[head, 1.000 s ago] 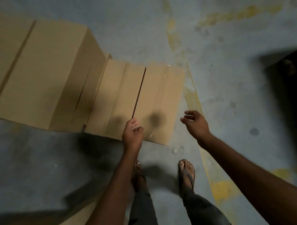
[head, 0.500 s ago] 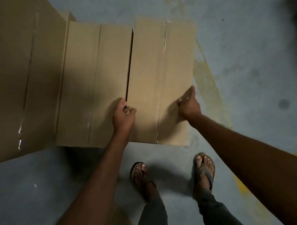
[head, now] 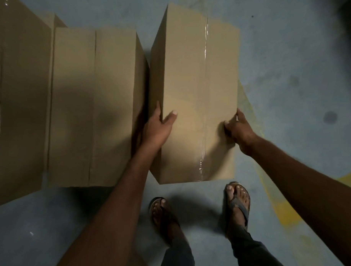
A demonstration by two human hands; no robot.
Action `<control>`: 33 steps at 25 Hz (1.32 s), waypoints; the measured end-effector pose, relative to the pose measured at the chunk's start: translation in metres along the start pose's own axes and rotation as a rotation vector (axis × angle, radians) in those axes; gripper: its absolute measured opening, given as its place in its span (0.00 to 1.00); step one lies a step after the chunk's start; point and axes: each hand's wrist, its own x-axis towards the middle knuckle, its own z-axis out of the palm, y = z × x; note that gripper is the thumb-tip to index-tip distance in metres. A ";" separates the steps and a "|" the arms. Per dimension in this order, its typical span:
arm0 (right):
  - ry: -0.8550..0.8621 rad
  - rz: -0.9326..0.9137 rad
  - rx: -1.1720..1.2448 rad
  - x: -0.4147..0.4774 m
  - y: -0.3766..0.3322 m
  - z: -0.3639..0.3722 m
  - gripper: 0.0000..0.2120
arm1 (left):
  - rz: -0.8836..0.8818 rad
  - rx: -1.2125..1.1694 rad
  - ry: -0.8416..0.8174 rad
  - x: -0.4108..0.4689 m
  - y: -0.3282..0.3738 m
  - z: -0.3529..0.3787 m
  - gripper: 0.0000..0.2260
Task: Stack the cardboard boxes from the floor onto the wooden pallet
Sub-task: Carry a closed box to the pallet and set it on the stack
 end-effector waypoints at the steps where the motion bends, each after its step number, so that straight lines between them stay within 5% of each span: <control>1: -0.024 0.048 0.018 0.001 -0.006 -0.006 0.08 | 0.015 0.005 -0.043 -0.003 0.013 0.005 0.39; 5: -0.062 0.032 0.031 -0.023 -0.037 -0.037 0.03 | 0.103 -0.064 -0.023 -0.003 0.051 0.011 0.43; 10: -0.143 -0.094 0.124 -0.103 -0.112 -0.119 0.18 | 0.140 -0.022 -0.058 -0.038 0.135 -0.009 0.34; 13: -0.181 -0.095 0.105 -0.169 -0.158 -0.180 0.15 | 0.231 0.019 -0.065 -0.100 0.201 -0.014 0.25; 18: -0.180 -0.112 0.104 -0.283 -0.206 -0.269 0.08 | 0.278 -0.042 -0.005 -0.228 0.284 -0.016 0.28; 27: -0.099 -0.381 0.184 -0.471 -0.201 -0.388 0.34 | 0.387 -0.280 -0.030 -0.443 0.333 0.003 0.20; 33: 0.049 -0.627 0.292 -0.612 -0.140 -0.422 0.49 | 0.507 -0.377 -0.118 -0.556 0.328 0.025 0.35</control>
